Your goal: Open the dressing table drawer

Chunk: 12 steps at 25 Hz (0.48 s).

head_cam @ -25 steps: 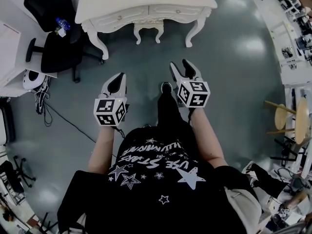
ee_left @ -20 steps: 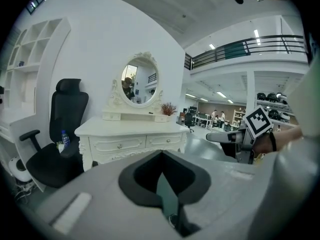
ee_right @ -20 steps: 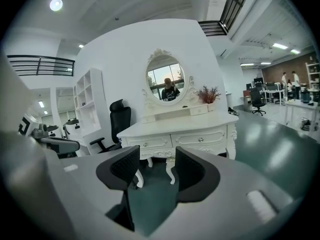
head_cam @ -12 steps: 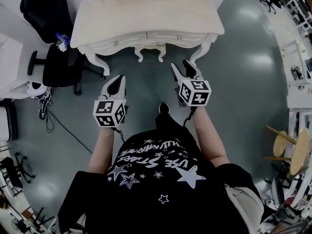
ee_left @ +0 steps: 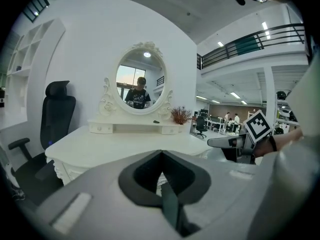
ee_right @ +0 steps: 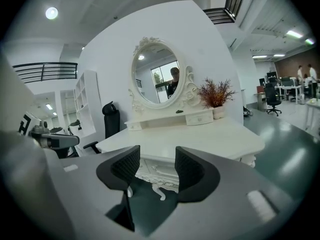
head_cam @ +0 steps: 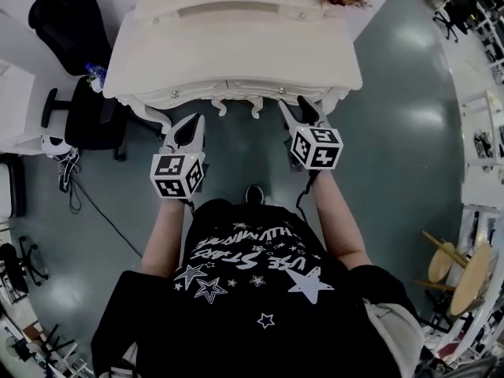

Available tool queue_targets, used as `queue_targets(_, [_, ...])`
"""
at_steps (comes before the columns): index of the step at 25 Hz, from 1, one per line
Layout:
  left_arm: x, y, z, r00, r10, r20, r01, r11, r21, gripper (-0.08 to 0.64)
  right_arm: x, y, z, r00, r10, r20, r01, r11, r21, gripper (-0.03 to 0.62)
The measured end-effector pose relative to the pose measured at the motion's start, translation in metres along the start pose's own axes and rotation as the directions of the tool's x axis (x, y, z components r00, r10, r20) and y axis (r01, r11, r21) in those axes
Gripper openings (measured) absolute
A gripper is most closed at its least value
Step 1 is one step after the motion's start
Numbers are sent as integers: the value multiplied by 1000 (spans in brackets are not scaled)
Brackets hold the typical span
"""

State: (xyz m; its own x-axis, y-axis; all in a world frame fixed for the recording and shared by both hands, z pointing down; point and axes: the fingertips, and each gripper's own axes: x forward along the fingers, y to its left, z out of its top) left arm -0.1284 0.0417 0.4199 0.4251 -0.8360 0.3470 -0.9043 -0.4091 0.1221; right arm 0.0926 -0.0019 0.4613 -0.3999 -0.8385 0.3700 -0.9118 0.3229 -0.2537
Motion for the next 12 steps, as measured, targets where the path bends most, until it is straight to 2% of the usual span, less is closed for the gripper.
queue_targets(8, [33,-2,8,1000,-9,-23,9,1000,-2,0,25,-25,10,1000,-8,-4,8,1000,29,244])
queue_targets(12, [65,5,11,999,-36,-32,36,999,-6,0,43,-39,15,1000,-29,-6,29,999,42,242])
